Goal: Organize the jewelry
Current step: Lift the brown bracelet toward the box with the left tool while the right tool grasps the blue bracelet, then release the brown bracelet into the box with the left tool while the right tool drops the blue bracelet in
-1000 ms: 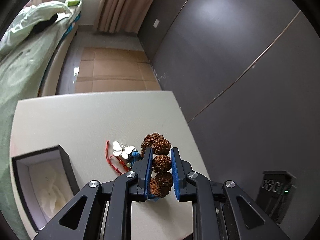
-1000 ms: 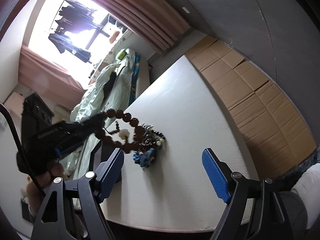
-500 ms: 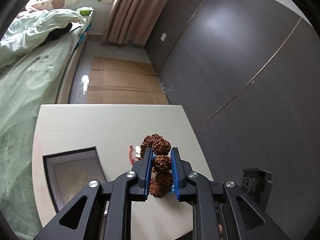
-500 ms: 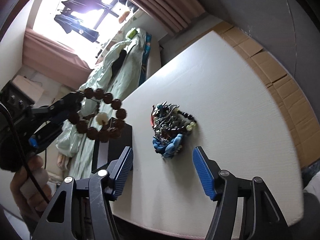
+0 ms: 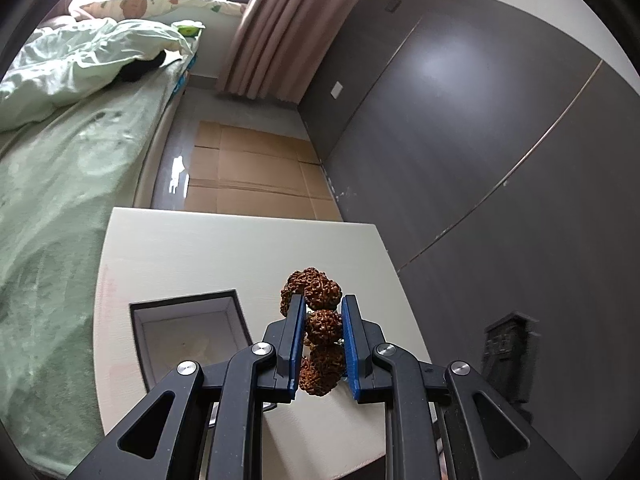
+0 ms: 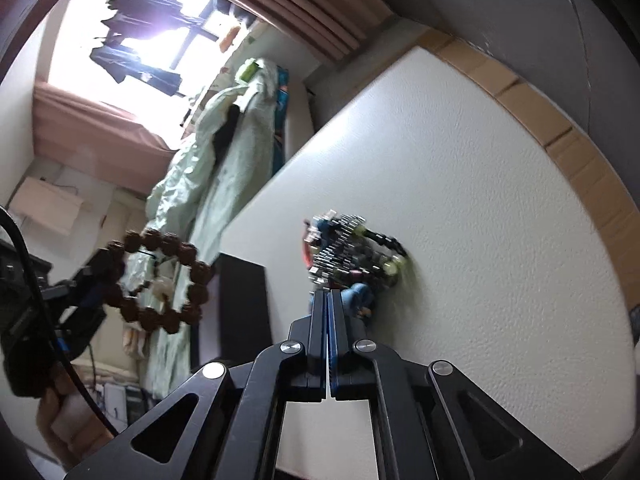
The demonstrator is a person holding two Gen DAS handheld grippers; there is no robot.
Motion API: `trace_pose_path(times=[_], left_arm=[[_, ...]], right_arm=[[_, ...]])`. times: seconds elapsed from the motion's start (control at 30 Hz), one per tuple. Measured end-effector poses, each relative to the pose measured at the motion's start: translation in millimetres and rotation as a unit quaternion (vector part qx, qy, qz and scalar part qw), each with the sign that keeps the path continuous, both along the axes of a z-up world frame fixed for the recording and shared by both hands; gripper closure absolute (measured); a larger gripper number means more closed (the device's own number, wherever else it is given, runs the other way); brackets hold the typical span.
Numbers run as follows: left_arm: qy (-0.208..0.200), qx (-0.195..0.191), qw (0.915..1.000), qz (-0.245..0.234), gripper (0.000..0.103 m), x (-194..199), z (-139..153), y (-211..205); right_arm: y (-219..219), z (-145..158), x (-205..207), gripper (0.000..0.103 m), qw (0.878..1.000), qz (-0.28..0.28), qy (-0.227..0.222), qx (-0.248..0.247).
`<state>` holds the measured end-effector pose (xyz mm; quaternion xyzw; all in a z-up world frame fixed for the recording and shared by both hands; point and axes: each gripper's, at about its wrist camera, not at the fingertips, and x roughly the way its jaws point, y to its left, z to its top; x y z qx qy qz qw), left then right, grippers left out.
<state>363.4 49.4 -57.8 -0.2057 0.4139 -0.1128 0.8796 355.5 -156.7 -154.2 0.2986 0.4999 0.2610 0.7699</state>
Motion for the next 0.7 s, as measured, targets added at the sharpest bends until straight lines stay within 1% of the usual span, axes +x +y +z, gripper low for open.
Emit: trace_pose_path(times=[0.07,0.13,0.17,0.23,0.27,0.3,0.33,0.37,0.43,0.5,0.53,0.57,0.63,0.67,0.7], left_arm=[[-0.002,-0.003,1.0000,0.004,0.084,-4.6,1.0,5.3],[-0.003,-0.005,1.0000,0.007,0.084,-7.6,1.4,8.5],[-0.004,-0.007,0.9999,0.009,0.084,-9.9,1.4,10.8],[-0.005,-0.009,0.9999,0.011,0.084,-12.4,1.5,14.2],[-0.005,-0.011,0.9999,0.012,0.084,-14.7,1.1,16.0],[-0.005,-0.012,0.9998,0.012,0.084,-15.7,0.7,17.9],[-0.004,-0.012,0.9998,0.013,0.084,-16.9,0.1,20.3],[-0.004,-0.013,0.9998,0.015,0.084,-18.7,-0.3,22.5],[-0.003,-0.014,0.9997,0.017,0.084,-19.9,-1.0,27.3],[-0.005,-0.014,0.9997,0.021,0.084,-21.3,-1.2,32.4],[-0.006,-0.013,0.9997,0.022,0.084,-22.2,-1.1,34.3],[-0.007,-0.011,0.9996,0.024,0.084,-23.2,-1.2,36.4],[-0.006,-0.007,0.9995,0.030,0.084,-24.6,-1.9,41.5],[-0.006,-0.007,0.9994,0.033,0.084,-25.6,-2.3,44.0],[-0.006,-0.008,0.9993,0.035,0.084,-26.5,-2.4,46.1]], right_arm=[[1.2,14.2,-1.0,0.101,1.000,0.003,-0.018,-0.002],[5.2,27.2,-1.8,0.101,0.999,0.004,-0.031,-0.020],[7.3,30.3,-1.2,0.101,0.999,0.006,-0.031,-0.030],[12.5,28.2,2.2,0.100,0.999,0.015,-0.013,-0.042],[17.1,24.0,4.9,0.089,0.998,0.020,0.002,-0.056],[21.8,20.2,7.8,0.062,0.997,0.024,0.013,-0.069],[25.0,16.9,8.8,0.049,0.996,0.024,0.020,-0.078],[27.0,15.5,8.3,0.038,0.996,0.019,0.017,-0.082],[29.3,12.6,7.1,0.039,0.996,0.010,0.014,-0.093],[33.1,7.3,10.1,0.039,0.995,0.006,0.022,-0.094],[34.0,3.4,11.8,0.039,0.994,0.003,0.027,-0.102],[36.1,-0.5,13.1,0.043,0.993,0.002,0.032,-0.115],[41.1,-8.8,15.6,0.067,0.991,0.006,0.043,-0.125],[44.0,-15.4,17.5,0.081,0.990,0.013,0.055,-0.126],[43.7,-17.6,17.3,0.082,0.991,0.013,0.055,-0.121]])
